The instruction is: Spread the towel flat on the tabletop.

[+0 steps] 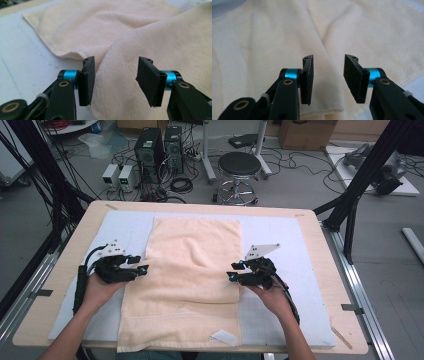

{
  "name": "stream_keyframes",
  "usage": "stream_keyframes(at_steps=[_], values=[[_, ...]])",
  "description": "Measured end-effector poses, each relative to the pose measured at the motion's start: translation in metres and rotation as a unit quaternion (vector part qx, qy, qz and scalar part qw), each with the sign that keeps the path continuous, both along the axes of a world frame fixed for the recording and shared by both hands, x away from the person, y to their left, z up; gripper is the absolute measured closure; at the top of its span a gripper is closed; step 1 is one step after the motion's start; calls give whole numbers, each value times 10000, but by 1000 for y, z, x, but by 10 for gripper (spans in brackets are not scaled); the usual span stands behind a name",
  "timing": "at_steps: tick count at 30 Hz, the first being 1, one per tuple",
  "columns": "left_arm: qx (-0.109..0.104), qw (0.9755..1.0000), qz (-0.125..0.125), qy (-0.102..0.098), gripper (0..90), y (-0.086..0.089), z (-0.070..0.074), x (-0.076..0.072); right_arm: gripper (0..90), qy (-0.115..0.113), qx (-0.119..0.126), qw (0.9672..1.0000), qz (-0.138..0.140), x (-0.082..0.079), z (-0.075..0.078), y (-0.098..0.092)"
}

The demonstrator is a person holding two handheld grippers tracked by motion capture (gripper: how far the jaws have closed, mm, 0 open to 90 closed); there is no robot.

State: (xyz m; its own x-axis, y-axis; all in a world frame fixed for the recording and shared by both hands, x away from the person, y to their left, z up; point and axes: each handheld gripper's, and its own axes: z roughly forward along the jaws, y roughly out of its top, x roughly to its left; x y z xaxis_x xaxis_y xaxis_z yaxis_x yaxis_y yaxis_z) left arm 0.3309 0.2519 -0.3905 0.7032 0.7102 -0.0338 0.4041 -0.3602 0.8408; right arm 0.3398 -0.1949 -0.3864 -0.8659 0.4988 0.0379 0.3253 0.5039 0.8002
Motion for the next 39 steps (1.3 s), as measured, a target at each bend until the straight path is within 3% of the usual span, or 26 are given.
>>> stream_keyframes(at_steps=[1, 2, 4, 8, 9, 14, 16, 18, 21, 22, 24, 26, 30, 33, 35, 37, 39], values=[[-58, 10000, -32, -31, 470, 2, 2, -5, 592, -111, 16, 9997, 213, -12, 7, 2], [-164, 9998, -75, -63, 470, 3, 3, -11, 592, -111, 16, 9997, 213, -12, 7, 2], [-160, 9996, -219, -109, 470, 3, 2, -22, 592, -171, -47, 9987, 469, -25, 10, 7], [-95, 9988, -479, -6, 465, -4, -15, -41, 592, -31, -193, 9961, 864, -40, -4, 12], [-50, 9984, -563, 76, 465, -8, -20, -43, 581, 136, -395, 9944, 971, -43, -17, 15], [438, 9922, -1072, 453, 484, -24, -40, -44, 581, 297, -707, 9916, 1039, -43, -36, 20], [636, 9889, -1217, 567, 583, -28, -47, -42, 597, 267, -808, 9911, 1028, -38, -44, 22], [604, 9899, -1197, 459, 618, -29, -50, -45, 617, 265, -788, 9913, 1016, -37, -45, 21], [550, 9906, -1166, 463, 798, -31, -50, -47, 755, 231, -795, 9914, 1016, -38, -46, 21], [585, 9905, -1154, 455, 842, -32, -50, -48, 809, 269, -778, 9913, 1029, -39, -44, 21], [672, 9888, -1239, 493, 848, -34, -46, -52, 817, 292, -782, 9912, 1029, -41, -42, 21], [634, 9877, -1377, 392, 851, -32, -39, -62, 822, 365, -699, 9911, 1075, -47, -35, 18], [422, 9866, -1569, 164, 851, -23, -16, -90, 827, 271, -414, 9913, 1220, -71, -14, 8], [517, 9838, -1713, -92, 851, -22, 2, -115, 827, 227, -264, 9903, 1348, -92, 4, 5], [414, 9829, -1786, -185, 850, -20, 14, -128, 819, 55, -227, 9895, 1425, -106, 18, 3], [183, 9824, -1851, -171, 834, -18, 22, -134, 799, -72, -82, 9898, 1419, -115, 31, -1], [-93, 9818, -1894, -100, 741, -15, 25, -134, 737, -131, 79, 9893, 1449, -119, 40, -4]])
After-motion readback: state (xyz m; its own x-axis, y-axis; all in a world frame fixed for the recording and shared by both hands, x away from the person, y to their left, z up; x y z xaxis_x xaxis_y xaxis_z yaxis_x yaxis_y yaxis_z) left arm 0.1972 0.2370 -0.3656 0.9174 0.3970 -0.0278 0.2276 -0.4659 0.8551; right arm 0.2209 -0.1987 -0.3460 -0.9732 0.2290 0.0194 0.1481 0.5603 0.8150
